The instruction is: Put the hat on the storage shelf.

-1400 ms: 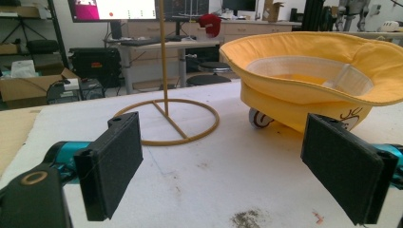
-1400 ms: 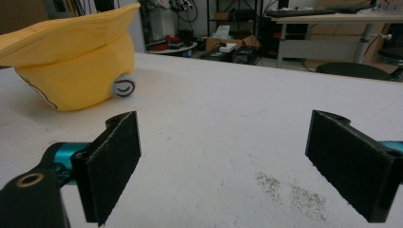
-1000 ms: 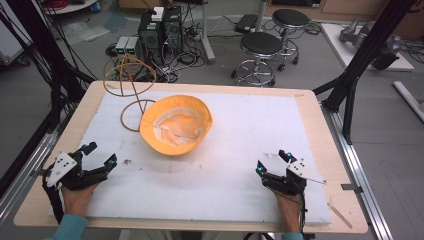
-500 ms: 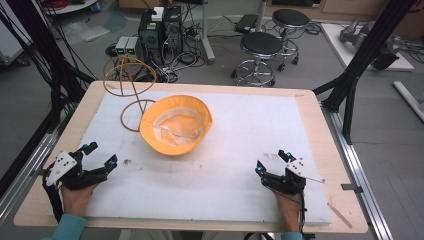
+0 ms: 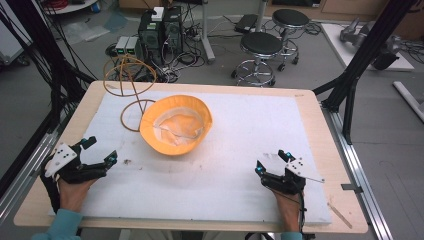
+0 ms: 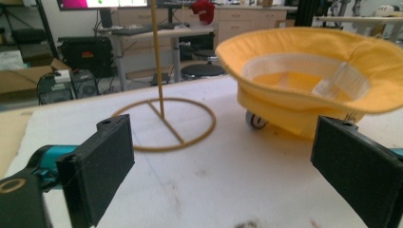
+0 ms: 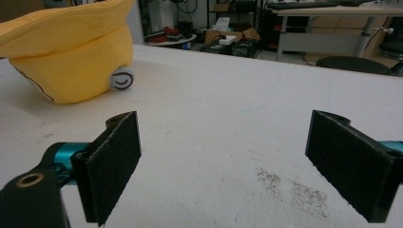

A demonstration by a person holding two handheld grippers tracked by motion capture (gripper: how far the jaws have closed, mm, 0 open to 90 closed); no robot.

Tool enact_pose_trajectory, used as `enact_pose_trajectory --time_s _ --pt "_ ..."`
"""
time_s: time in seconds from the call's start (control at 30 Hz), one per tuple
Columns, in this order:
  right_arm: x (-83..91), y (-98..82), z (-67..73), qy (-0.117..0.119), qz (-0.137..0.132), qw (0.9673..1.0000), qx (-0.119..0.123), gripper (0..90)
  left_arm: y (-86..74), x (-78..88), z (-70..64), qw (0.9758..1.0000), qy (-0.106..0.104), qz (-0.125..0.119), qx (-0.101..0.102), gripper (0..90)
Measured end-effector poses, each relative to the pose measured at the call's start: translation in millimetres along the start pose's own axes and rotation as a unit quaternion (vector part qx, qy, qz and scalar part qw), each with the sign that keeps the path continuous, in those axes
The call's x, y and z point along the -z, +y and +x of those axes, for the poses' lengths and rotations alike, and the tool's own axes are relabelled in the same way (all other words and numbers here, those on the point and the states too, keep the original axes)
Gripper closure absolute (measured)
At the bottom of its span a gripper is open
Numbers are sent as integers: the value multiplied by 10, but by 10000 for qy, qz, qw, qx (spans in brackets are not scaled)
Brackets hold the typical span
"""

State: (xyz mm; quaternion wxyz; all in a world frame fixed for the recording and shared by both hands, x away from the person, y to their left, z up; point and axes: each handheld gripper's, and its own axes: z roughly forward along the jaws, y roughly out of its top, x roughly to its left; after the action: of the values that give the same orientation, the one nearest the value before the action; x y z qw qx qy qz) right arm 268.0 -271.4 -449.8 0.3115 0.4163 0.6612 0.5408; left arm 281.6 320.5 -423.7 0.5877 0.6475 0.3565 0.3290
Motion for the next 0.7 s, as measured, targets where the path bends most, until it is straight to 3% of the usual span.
enact_pose_trajectory --time_s 0.2,0.47,0.57,0.7 --pt "-1 0 -2 -1 -6 10000 8 104 315 -170 5 9995 -238 197 -75 74" --pt "2 -1 21 5 7 10000 82 104 604 -446 3 9975 -527 447 -156 73" --pt "2 -1 28 -24 1 9999 156 104 633 -520 -8 9969 -563 527 -169 73" --pt "3 -3 29 -34 -28 9999 155 104 670 -704 -9 9943 -711 796 -9 74"
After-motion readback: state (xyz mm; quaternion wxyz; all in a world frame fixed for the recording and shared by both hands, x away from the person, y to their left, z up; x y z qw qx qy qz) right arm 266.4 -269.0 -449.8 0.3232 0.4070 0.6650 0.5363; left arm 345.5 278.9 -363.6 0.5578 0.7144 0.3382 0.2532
